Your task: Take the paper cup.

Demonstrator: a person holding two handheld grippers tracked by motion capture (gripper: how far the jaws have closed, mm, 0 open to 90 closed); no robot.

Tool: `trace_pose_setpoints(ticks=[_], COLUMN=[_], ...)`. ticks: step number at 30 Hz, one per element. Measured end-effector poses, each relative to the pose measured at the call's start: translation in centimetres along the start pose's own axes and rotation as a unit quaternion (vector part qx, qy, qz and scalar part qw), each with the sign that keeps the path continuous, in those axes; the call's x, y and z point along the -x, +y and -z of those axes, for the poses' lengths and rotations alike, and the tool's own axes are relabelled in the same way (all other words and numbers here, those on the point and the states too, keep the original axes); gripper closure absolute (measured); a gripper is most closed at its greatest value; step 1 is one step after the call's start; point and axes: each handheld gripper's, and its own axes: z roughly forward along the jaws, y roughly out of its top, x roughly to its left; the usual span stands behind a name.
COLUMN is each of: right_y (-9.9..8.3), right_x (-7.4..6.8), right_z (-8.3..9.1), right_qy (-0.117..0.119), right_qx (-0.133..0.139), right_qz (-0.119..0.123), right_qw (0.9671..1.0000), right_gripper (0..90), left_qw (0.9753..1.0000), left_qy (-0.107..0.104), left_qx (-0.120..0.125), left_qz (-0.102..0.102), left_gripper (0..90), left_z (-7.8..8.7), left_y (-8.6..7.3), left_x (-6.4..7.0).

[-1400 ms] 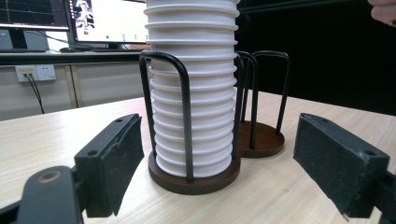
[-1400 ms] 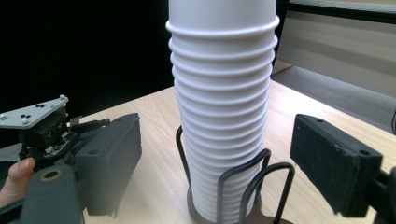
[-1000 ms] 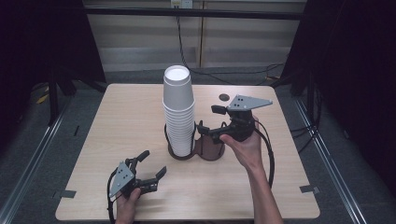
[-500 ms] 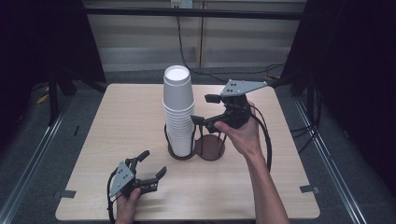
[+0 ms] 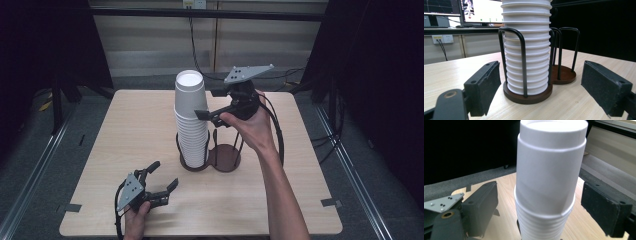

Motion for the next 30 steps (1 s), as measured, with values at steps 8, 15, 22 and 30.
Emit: trace_pose_setpoints(ticks=[8, 15, 22, 30], right_y=[1.0, 2.3, 3.2, 3.6], right_x=[0.4, 0.7, 0.9, 1.1], right_z=[-1.2, -2.2, -3.4, -4.4], right_qy=[0.001, 0.004, 0.002, -0.003], right_qx=[-0.018, -0.028, -0.035, -0.043], right_qz=[0.003, 0.006, 0.001, 0.001], right_qw=[0.9998, 0.9996, 0.9994, 0.9991], right_gripper=[14.3, 14.0, 14.0, 16.9], left_qw=[1.0, 1.0, 1.0, 1.0], left_qy=[-0.001, -0.001, -0.001, -0.001], left_qx=[0.001, 0.001, 0.001, 0.001], left_qz=[-0.001, -0.001, -0.001, -0.001], left_gripper=[15.7, 15.7, 15.8, 15.7], left_z=[0.0, 0.0, 0.0, 0.0], left_y=[0.0, 0.0, 0.0, 0.0], left_x=[0.0, 0.0, 0.0, 0.0])
